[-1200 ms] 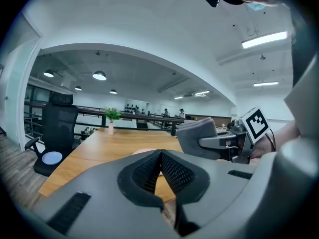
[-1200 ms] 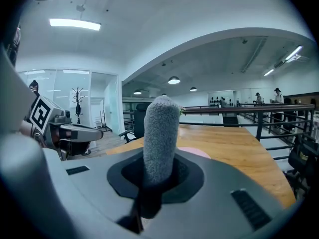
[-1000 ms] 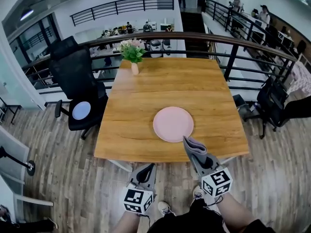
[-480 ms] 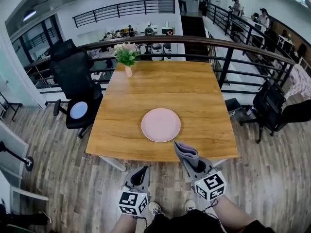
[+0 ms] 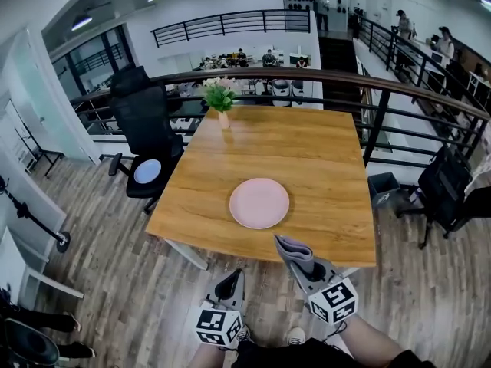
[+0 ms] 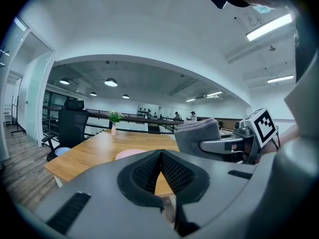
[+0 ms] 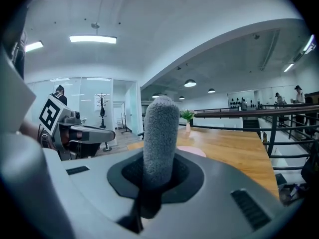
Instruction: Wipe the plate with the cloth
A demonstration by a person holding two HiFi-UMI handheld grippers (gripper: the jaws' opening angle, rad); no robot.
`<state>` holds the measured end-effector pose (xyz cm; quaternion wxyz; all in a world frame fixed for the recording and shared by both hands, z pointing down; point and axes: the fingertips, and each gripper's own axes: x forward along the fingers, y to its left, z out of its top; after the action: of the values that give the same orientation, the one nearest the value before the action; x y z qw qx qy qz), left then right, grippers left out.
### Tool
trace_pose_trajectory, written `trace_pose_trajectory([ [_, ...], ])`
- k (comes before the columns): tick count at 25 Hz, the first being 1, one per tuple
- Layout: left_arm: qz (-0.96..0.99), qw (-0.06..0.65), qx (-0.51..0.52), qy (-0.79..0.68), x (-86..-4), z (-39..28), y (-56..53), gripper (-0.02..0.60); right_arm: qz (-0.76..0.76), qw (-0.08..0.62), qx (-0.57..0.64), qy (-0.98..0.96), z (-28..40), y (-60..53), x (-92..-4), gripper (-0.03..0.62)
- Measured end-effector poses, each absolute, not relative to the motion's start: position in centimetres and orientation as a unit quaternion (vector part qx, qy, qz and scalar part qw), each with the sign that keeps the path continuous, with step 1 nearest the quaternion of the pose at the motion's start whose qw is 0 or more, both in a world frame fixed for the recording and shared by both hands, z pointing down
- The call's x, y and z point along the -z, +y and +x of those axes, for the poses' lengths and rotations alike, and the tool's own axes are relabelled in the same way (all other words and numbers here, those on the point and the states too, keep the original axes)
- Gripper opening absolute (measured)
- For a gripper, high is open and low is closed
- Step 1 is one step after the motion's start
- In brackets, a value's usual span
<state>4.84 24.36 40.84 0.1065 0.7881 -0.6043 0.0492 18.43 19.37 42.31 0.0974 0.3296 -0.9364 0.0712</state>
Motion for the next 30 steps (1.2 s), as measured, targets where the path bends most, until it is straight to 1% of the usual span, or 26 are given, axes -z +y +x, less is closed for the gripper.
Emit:
trace_pose_trajectory([
  [12,0.777,0.109,-0.057,-0.617,-41.6,8.2,24.6,0.018,0.317,0.089,-0.082,-0.941,21.3,18.5,-43.1,0.052],
  [30,0.775,0.120,-0.056,-0.618,-42.2,8.3,24.7,0.018,0.313,0.092,-0.086,-0.941,21.5,18.6,-43.5,0.052],
])
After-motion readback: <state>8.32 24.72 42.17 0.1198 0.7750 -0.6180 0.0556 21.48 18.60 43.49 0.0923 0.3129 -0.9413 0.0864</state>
